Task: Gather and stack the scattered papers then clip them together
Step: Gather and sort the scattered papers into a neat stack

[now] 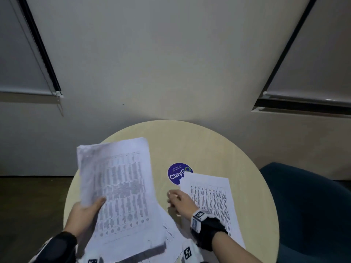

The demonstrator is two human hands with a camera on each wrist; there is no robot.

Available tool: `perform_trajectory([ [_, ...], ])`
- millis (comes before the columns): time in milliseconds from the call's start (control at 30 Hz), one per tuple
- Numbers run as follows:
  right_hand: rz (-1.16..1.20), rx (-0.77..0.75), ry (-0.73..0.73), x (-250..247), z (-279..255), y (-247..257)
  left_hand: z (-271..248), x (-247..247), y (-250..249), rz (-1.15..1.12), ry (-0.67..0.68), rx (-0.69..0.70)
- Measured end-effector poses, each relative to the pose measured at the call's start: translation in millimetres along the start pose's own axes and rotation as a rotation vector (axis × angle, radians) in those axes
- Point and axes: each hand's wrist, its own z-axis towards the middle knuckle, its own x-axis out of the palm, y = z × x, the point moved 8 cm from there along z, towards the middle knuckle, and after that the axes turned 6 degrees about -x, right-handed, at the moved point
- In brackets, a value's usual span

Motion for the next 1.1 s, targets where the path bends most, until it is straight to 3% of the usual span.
perform_trajectory([
  [100,-0.543,0.066,0.057,13,-1,-32,-8,-23,30,-0.122,-0.06,-0.157],
  [167,-0.802,0.057,0.104,25,-9,-44,-10,-29,52,-0.041,-0.083,-0.236],
  [267,-0.971,0.049,0.208,41,-12,-60,-11,-29,84,0.07,-0.102,-0.368],
  [467,-0.735,0.148,0.254,36,-14,-74,1,-20,117,0.023,-0.069,-0.469],
  [733,-0.601,0.15,0.145,20,-14,-78,8,0,125,-0.027,0.023,-0.527],
  [867,-0.544,0.128,-0.152,-43,-9,-75,7,34,115,-0.024,0.088,-0.511],
  [1100,-0.417,0.358,-0.565,-165,-60,-122,10,69,95,0.081,0.113,-0.413],
])
